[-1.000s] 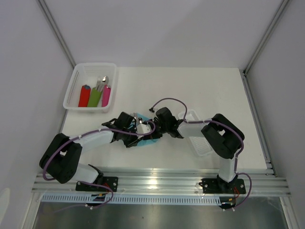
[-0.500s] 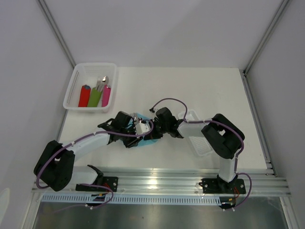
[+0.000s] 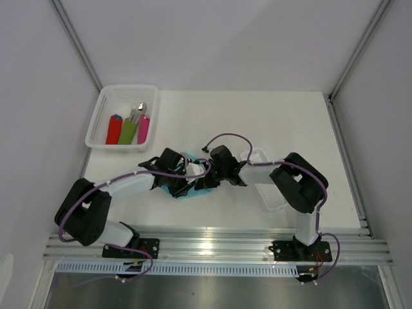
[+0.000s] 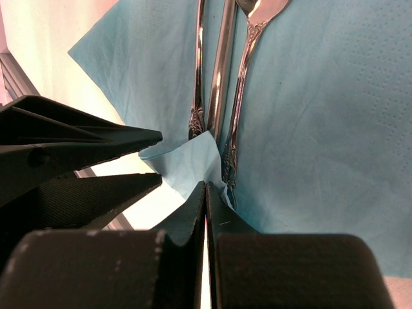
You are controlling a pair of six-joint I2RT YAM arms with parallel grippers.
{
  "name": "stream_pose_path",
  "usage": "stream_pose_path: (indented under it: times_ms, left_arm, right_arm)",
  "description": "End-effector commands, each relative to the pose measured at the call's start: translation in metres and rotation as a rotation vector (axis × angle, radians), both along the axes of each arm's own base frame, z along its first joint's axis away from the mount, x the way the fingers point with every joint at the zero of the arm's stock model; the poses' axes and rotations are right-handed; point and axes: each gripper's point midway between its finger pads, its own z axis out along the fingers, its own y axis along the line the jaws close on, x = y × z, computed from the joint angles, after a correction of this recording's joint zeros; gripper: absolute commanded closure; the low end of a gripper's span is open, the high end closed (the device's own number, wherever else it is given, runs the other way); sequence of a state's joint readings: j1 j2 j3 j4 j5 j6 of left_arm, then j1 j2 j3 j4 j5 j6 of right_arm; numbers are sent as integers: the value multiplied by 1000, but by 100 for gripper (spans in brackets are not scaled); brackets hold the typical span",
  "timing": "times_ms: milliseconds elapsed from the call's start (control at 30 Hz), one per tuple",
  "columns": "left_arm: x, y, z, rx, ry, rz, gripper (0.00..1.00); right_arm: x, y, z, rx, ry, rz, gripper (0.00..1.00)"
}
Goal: Place the utensils on the paper napkin and roll it up
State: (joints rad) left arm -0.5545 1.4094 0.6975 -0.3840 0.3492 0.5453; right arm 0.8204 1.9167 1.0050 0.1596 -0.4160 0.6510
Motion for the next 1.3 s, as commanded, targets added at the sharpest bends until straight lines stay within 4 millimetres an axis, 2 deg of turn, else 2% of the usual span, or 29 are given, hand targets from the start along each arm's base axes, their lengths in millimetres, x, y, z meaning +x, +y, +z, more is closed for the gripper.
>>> stream_pose_path:
  times_ms: [0,333,467,533,567,633,667,767,833,933,1067,1267]
  left_arm:
    - [0,-5,-1,-11,7,4,61]
    - [-1,-5,-3,4,42,26,63]
    - [-1,-5,-4,4,42,26,63]
    - [-1,-5,-3,2,41,26,64]
    - [0,-5,-3,2,39,26,64]
    - [-1,-5,-4,2,43,25,64]
    - [-1,-4,-4,3,42,27,64]
    - [-1,-5,-3,1,41,24,64]
    - [-1,-5,-3,0,41,25,64]
    - [-1,-5,-4,1,42,25,64]
    - [-1,-5,-3,-1,37,26,64]
    - [0,-5,-3,-1,37,25,64]
  right_arm:
    - [10,8,16,33,-40,1,100]
    - [24,-14,34,-8,-51,-105,95]
    - [33,-35,37,-59,-45,-190,94]
    - [39,-53,36,-97,-31,-249,90]
    - [48,-69,30,-148,-22,-318,86]
    - [54,-86,24,-216,-19,-375,80]
    - [61,-95,20,-255,-40,-414,73]
    - [70,-105,18,-320,-65,-446,62]
    - [75,-114,11,-377,-82,-474,60]
    - [80,-116,7,-415,-94,-485,58]
    - [80,-110,-2,-420,-78,-459,56]
    - [80,-100,-16,-374,-31,-452,59]
